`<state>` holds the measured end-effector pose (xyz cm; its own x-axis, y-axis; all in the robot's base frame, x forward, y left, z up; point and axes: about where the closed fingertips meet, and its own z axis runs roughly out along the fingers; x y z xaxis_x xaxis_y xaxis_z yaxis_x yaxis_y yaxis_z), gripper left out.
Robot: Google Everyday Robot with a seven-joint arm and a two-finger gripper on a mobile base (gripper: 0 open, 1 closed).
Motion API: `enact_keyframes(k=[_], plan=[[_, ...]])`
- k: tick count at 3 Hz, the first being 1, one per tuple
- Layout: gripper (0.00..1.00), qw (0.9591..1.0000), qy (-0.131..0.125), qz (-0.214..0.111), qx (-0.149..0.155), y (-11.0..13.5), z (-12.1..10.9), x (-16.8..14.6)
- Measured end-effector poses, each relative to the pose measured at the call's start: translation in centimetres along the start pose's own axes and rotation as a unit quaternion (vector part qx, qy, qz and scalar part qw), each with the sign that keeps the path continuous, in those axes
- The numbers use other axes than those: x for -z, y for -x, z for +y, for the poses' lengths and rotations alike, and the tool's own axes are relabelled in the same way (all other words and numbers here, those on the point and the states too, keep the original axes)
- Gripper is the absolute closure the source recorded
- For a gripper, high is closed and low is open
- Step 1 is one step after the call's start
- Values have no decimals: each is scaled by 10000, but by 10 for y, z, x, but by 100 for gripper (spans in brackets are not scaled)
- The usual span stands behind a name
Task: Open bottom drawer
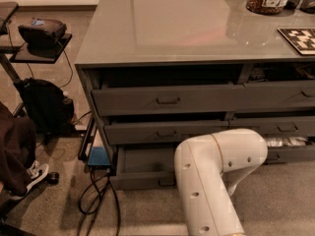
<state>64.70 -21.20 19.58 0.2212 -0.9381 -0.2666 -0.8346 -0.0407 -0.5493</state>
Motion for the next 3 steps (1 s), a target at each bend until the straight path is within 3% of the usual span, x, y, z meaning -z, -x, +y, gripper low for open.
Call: enact_keyframes(k=[1,2,3], plan=[[0,9999,-63,143,23,32,-6,28],[0,9981,-526,73,321,77,-34,59],[19,9938,-951,179,554,104,-31,90]])
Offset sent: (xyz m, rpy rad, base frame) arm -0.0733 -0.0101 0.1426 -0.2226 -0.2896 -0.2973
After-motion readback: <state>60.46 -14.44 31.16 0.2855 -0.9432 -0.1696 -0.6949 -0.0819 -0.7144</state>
